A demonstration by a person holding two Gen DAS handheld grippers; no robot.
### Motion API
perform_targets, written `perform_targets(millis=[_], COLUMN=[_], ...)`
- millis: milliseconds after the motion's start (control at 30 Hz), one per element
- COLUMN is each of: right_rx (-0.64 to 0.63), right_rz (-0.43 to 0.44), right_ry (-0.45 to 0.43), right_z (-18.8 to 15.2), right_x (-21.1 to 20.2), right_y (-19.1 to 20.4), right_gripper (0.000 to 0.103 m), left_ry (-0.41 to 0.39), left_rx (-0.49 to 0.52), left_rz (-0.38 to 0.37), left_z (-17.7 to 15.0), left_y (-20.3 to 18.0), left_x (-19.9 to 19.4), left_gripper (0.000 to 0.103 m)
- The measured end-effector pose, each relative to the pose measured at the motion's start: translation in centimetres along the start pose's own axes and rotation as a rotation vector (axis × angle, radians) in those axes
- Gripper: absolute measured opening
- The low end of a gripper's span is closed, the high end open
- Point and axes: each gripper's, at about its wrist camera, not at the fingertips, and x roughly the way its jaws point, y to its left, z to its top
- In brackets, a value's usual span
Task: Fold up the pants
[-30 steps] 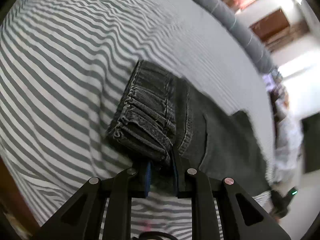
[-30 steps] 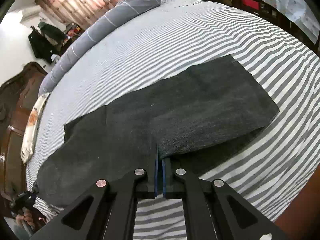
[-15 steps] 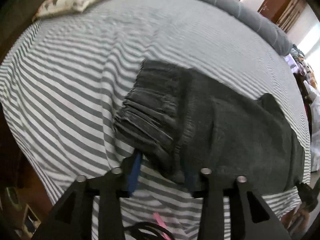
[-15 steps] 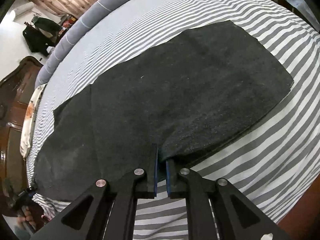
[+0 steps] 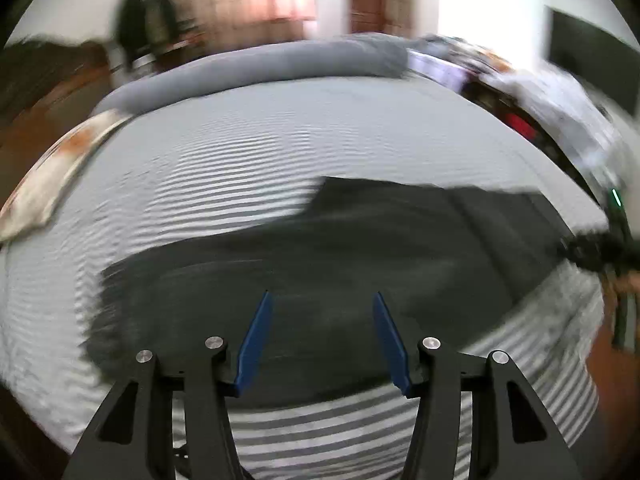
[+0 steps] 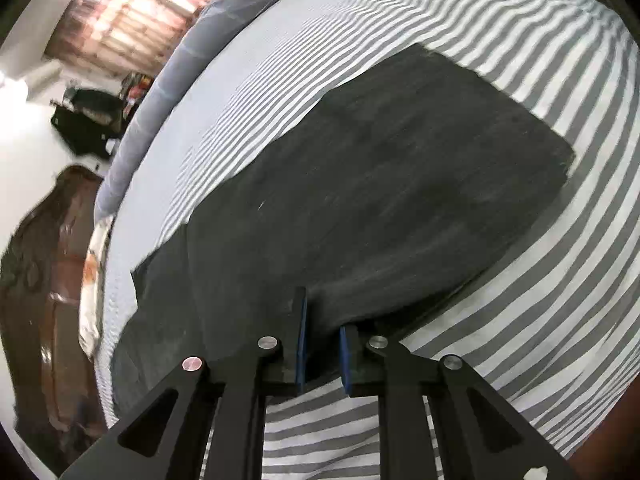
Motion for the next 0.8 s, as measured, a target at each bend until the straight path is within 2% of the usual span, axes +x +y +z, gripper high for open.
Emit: perform_targets(millis=[67,200,333,433,567,700,767,800], right_rx=[0.028,0.025,0.009,-0.007,-0.023,-0.028,-0.022,-0.021], right_rz=[0.035,0.068,0.095,0.115,0.132,0.149,0.152,0.157], right_ry=[0.006,0.017,0.023,0.025,0.029,0.032,0.032,0.033], right_z=[0.7,1.5,2.2,2.7,3.0,3.0,2.9,2.9], right_x=[-0.2,-0.9,-1.6,-2.2,-2.6,-2.7,-2.6,-2.6], right_y=[-0.9,-1.1,-0.4,0.2,0.6,0.5,0.2,-0.1], right_gripper=[0.012,0.006,0.005,0.005,0.005,0.005,0.005,0.005], left_ry=[0.012,0.031,0.034,0.026,0.004,-0.002,0.008,0.016], left_rx=[0.079,0.211,0.306,0.341,0.405,0.389,0.393,0.390], left_rz=[-0.061,-0.102,-0.147,-0.148,-0.078,-0.050,-0.045,-0.059], left_z=[-0.2,-1.0,-1.3,-1.5,-1.4,-0.5,-0.1,0.0], left_y=[-3.7,-9.6,-14.4,-17.2,-19.9,-20.5,-20.8,-20.8], left_x=[1.4,3.7,5.2,6.0,7.8,9.2,10.1,10.5], left_gripper=[0.054,0.054,0.054,0.054,0.054,0.054,0.044,0.020])
